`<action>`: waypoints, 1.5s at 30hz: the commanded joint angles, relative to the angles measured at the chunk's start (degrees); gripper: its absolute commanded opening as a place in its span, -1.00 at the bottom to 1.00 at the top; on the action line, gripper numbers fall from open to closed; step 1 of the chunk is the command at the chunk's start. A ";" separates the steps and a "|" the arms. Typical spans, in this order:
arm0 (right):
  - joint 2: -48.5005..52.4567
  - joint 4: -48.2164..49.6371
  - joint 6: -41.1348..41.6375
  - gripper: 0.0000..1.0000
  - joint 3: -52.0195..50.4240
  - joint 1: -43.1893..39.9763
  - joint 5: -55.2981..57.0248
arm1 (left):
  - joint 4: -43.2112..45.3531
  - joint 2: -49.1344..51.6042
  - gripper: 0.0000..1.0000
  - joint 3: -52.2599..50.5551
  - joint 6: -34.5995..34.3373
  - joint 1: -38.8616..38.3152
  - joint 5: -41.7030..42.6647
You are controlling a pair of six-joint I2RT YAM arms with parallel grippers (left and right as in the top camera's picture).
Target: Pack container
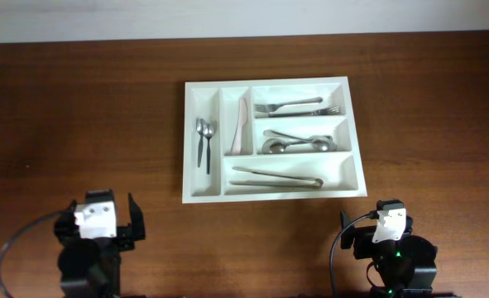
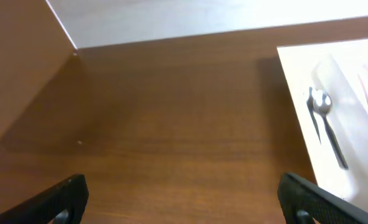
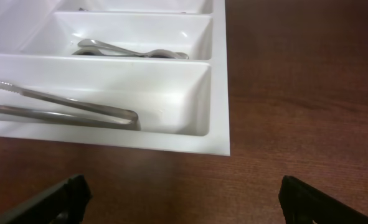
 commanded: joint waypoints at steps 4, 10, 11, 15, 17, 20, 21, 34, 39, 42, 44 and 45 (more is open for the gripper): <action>-0.59 0.17 0.04 0.97 -0.24 0.52 0.52 | 3.65 -8.22 0.99 -10.12 -0.35 -0.22 3.58; -0.59 0.17 0.04 0.97 -0.24 0.52 0.52 | 4.87 -14.62 0.99 -16.41 -0.39 -2.14 3.63; -0.59 0.17 0.04 0.97 -0.24 0.52 0.52 | 5.20 -14.56 0.99 -17.05 -0.39 -2.25 3.67; -0.59 0.17 0.04 0.97 -0.24 0.52 0.52 | 6.36 -14.56 0.98 -19.28 -0.37 -2.25 4.17; -0.59 0.17 0.04 0.97 -0.24 0.52 0.52 | 7.34 -14.56 0.99 -19.80 -0.39 -2.25 4.24; -0.59 0.17 0.04 0.97 -0.24 0.52 0.52 | 8.09 -14.56 0.99 -19.96 -0.37 -2.25 4.22; -0.59 0.17 0.04 0.97 -0.24 0.52 0.52 | 8.15 -14.56 0.99 -19.98 -0.35 -2.25 4.20; -0.59 0.17 0.04 0.97 -0.24 0.52 0.52 | 8.13 -14.51 0.98 -19.98 -0.35 -2.23 4.17; -0.59 0.17 0.04 0.97 -0.24 0.52 0.52 | 8.13 -14.51 0.99 -19.98 -0.35 -2.23 4.17; -0.59 0.17 0.04 0.97 -0.24 0.52 0.52 | 8.13 -14.51 0.98 -19.98 -0.35 -2.23 4.17; -0.59 0.17 0.04 0.97 -0.24 0.52 0.52 | 8.13 -14.51 0.99 -19.98 -0.35 -2.23 4.17; -0.59 0.17 0.04 0.97 -0.24 0.52 0.52 | 8.13 -14.51 0.99 -19.98 -0.33 -2.23 4.17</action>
